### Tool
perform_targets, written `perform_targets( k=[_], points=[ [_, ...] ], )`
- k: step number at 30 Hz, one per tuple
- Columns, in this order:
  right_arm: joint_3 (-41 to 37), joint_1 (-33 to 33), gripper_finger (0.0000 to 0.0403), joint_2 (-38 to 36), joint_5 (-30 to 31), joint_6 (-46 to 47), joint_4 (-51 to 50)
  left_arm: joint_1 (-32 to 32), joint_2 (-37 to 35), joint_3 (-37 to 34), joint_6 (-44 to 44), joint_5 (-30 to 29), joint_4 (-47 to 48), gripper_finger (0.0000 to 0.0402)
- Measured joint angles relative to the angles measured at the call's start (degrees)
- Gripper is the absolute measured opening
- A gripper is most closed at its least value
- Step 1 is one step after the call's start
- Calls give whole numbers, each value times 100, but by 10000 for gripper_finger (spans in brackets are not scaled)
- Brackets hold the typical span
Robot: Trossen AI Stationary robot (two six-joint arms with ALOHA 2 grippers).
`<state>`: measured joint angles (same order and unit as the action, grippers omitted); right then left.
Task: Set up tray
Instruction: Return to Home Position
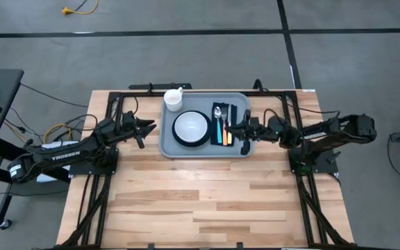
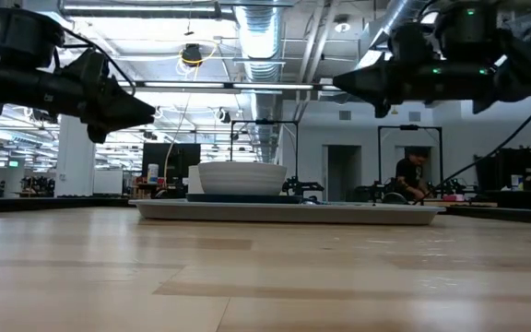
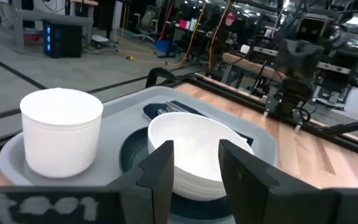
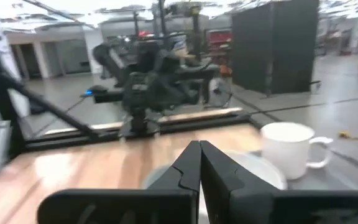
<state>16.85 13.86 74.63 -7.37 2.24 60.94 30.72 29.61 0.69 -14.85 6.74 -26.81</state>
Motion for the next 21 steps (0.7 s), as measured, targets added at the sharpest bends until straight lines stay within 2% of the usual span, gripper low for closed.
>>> perform_targets(
  k=[5, 10, 13, 17, 21],
  points=[
    [-506, -329, 0, -472, 28, 233, 659, 0, 0, 0, -96, -20, 46, 114],
    [-1218, -706, 0, -1668, 101, 60, 800, 0, 0, -2, -207, -22, 53, 114],
    [-1592, -882, 0, -2393, 355, -333, 280, 0, 0, -2, -93, -88, 103, 114],
    [-1638, -1097, 0, -3082, 1029, -84, -765, 2, 1, -4, 200, -339, 385, 114],
    [-1638, -1252, 0, -3559, 1179, -123, -1738, 2, 0, -4, 151, -579, 710, 114]
  ],
)
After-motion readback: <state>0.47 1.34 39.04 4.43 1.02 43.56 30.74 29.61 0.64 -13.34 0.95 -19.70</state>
